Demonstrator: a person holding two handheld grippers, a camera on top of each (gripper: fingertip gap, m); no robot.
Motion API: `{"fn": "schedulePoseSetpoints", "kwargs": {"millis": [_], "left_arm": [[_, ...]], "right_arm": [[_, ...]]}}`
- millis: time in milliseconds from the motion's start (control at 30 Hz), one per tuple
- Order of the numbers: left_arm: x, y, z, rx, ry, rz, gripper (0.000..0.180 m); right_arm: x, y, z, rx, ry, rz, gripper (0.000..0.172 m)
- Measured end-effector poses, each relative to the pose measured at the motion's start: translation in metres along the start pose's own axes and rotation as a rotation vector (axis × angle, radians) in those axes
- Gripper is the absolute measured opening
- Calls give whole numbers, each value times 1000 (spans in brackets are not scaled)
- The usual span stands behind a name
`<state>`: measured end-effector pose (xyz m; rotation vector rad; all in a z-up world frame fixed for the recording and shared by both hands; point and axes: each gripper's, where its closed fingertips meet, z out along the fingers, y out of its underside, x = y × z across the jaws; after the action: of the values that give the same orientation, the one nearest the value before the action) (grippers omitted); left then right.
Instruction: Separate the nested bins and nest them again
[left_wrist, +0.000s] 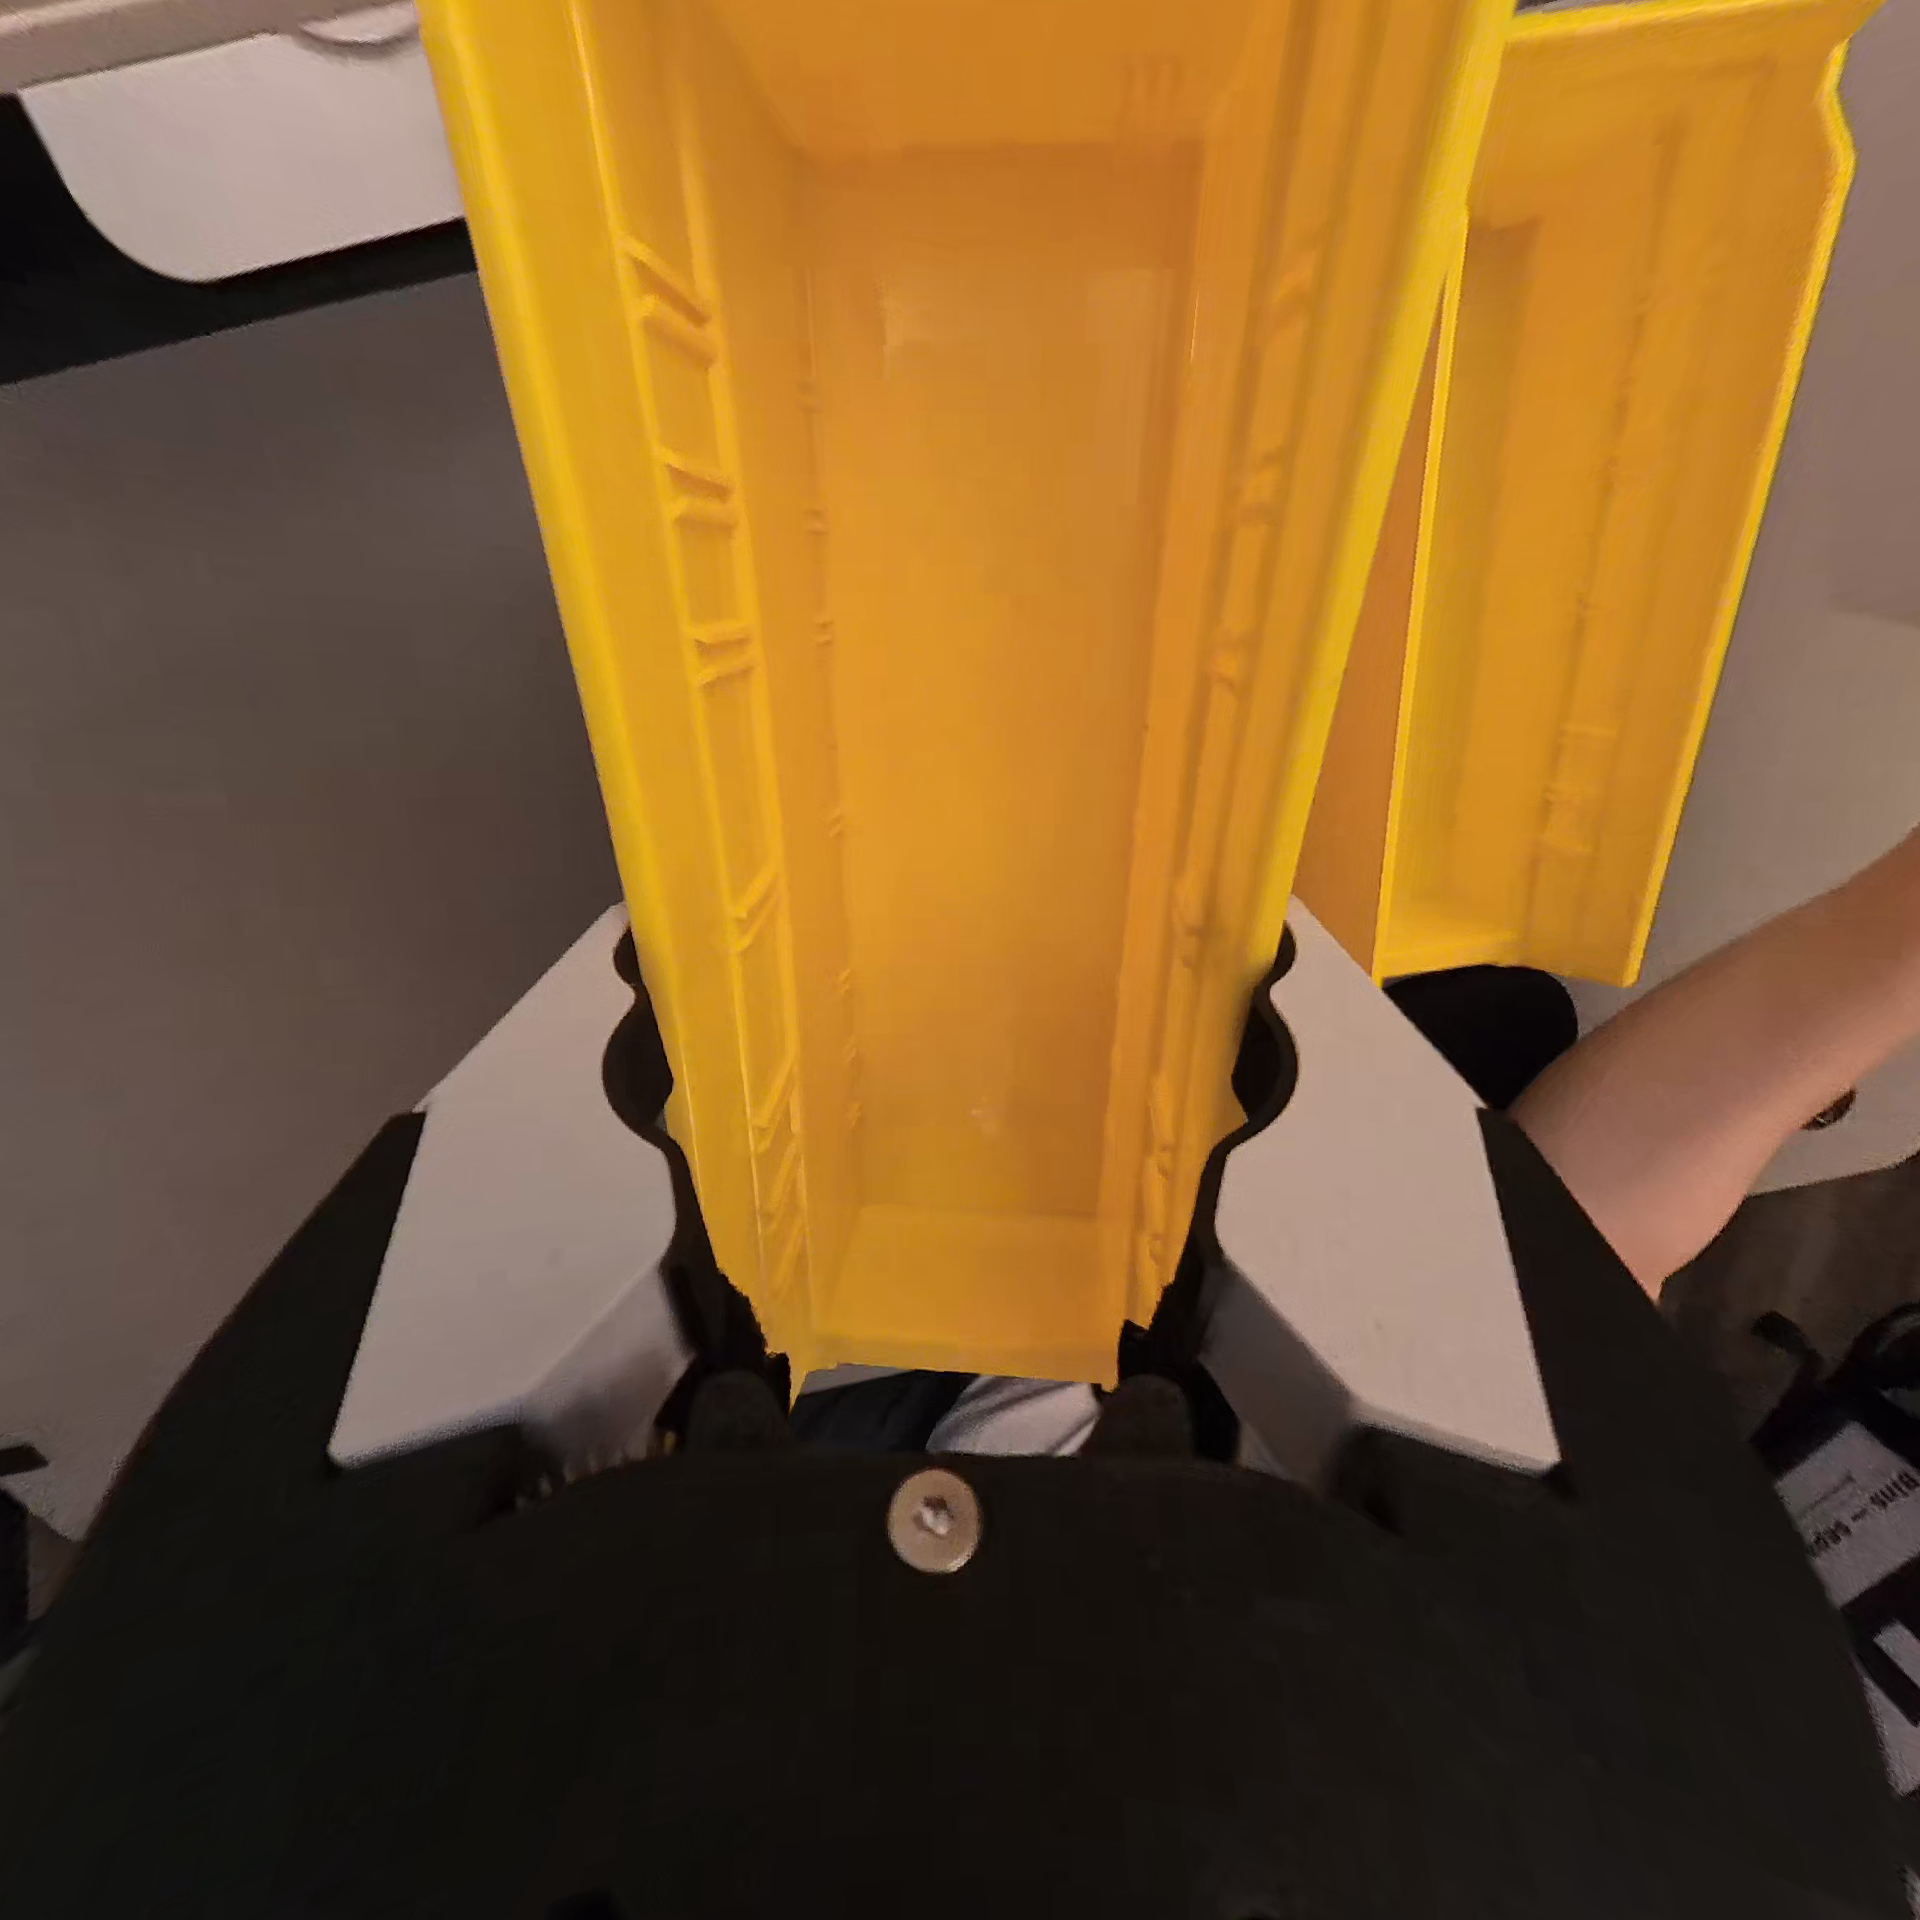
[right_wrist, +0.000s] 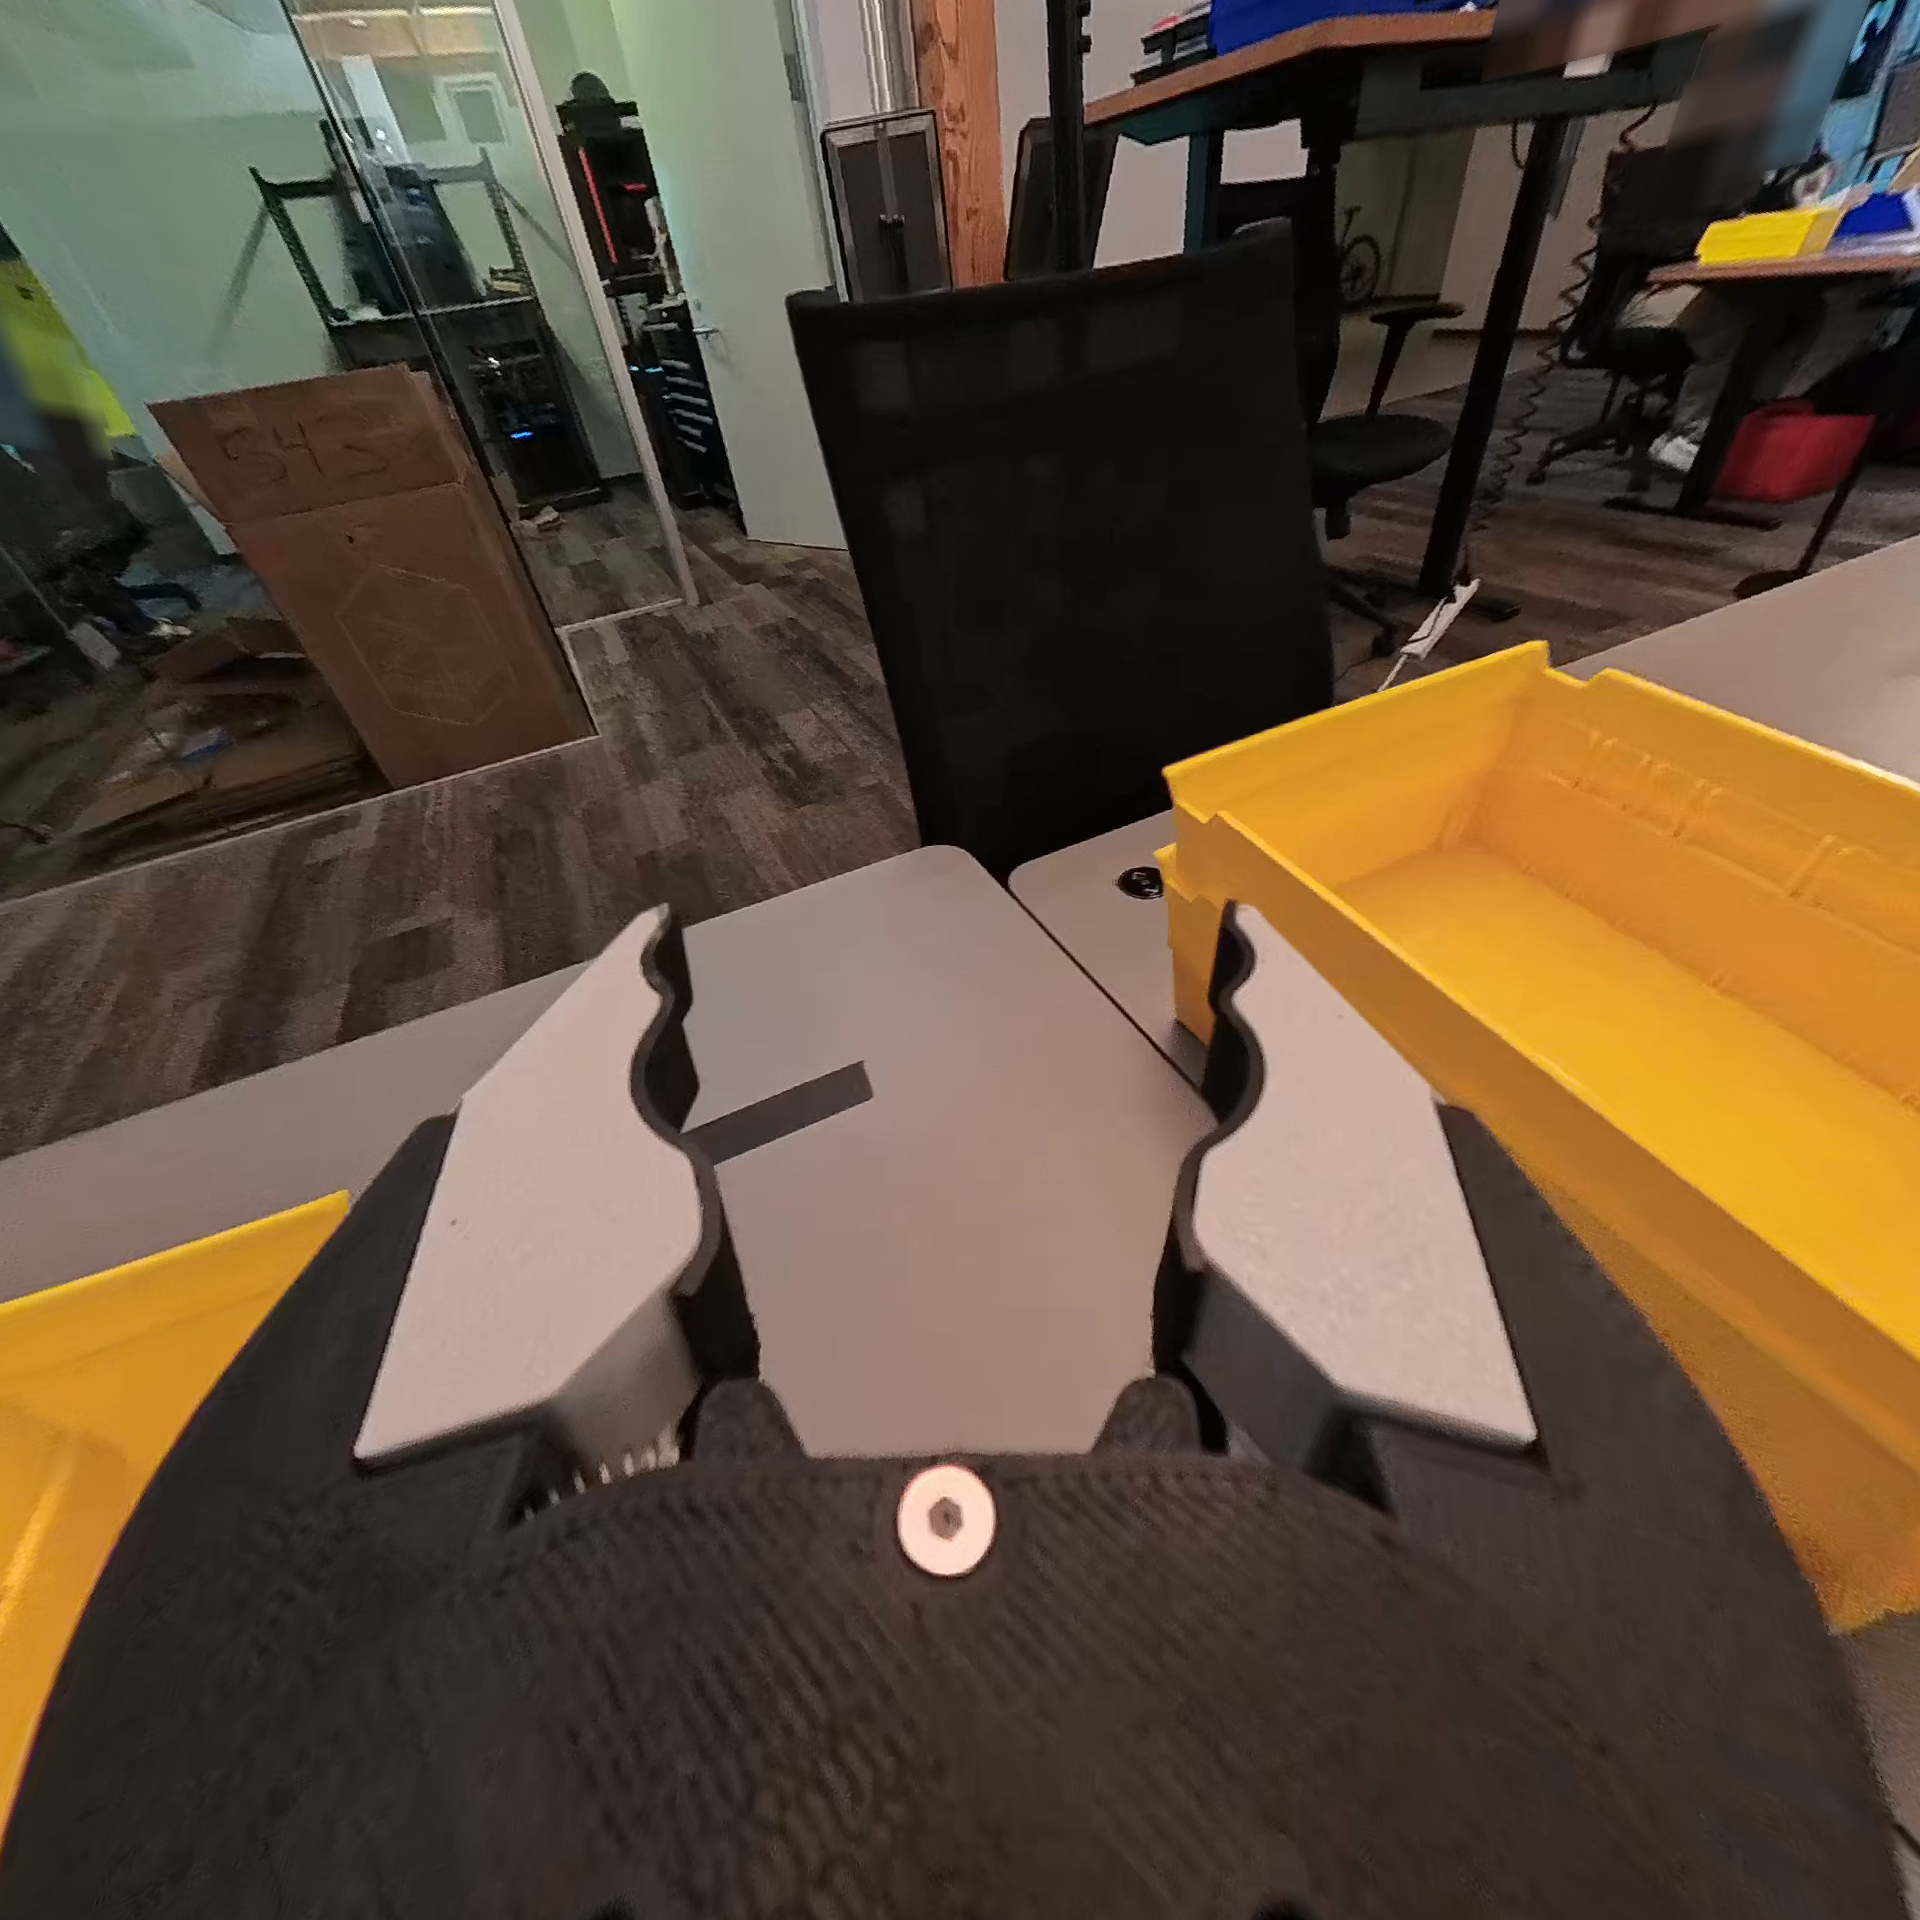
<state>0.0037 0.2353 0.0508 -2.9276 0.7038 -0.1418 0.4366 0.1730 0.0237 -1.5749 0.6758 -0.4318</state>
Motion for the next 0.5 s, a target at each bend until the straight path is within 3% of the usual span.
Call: {"fn": "schedulePoseSetpoints", "kwargs": {"millis": [167,500], "left_arm": [[8,1,33,-53,5,-34,114],[1,6,60,-77,-105,-119,115]], "right_arm": [[-6,4,3,-6,-51,66,101],[-7,10,6,-23,-63,83,101]]}}
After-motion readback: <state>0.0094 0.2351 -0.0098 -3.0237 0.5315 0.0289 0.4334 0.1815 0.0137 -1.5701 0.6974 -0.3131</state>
